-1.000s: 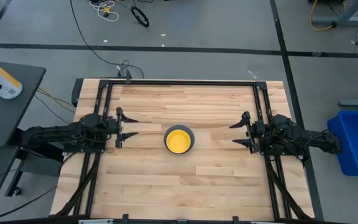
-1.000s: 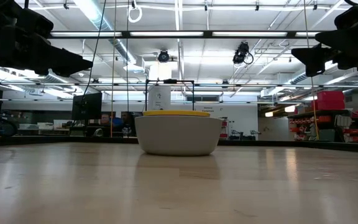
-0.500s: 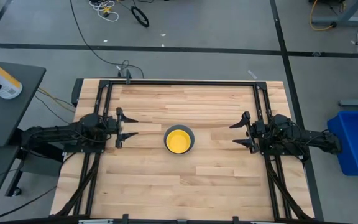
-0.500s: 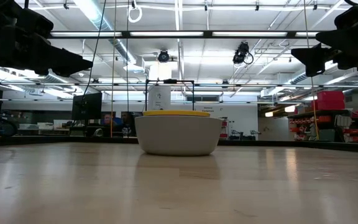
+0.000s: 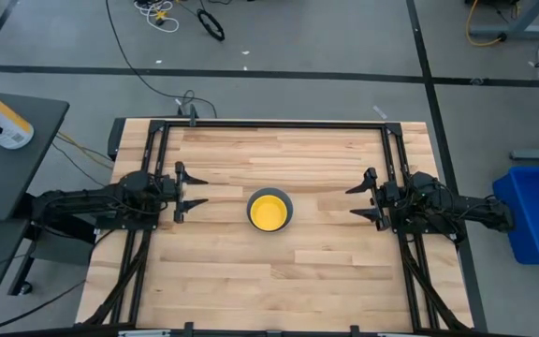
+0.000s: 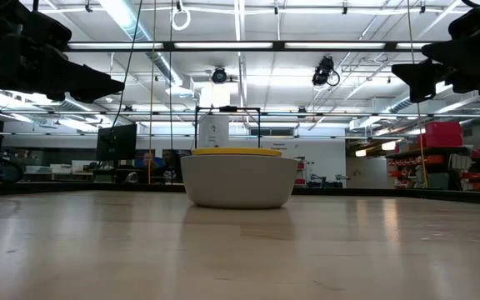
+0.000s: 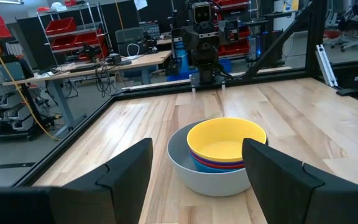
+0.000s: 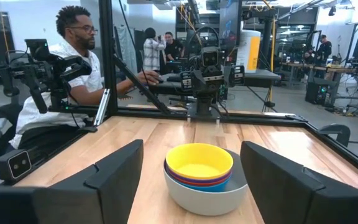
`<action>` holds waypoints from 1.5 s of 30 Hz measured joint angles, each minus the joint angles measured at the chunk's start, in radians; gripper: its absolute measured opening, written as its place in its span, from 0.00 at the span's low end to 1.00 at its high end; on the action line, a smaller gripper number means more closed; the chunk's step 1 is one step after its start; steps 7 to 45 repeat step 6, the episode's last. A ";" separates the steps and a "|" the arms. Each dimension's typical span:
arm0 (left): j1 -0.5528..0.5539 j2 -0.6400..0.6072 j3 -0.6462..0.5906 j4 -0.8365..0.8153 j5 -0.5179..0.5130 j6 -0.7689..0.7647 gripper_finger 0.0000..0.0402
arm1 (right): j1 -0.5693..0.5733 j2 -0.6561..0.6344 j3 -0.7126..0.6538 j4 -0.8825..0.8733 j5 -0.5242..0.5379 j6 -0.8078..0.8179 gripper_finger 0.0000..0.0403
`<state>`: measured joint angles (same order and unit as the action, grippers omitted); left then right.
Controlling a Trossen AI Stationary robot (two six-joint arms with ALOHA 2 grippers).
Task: Nest bowls inside each other
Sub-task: Return to Home Position
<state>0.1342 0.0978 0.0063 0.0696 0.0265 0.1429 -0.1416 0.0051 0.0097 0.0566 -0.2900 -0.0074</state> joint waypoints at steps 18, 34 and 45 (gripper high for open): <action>0.000 0.000 0.000 0.000 0.000 0.000 0.64 | 0.000 0.000 0.000 0.000 0.000 0.000 0.66; 0.000 0.000 0.000 0.000 0.000 0.000 0.64 | 0.000 0.000 0.000 0.000 0.000 0.000 0.66; 0.000 0.000 0.000 0.000 0.000 0.000 0.64 | 0.000 0.000 0.000 0.000 0.000 0.000 0.66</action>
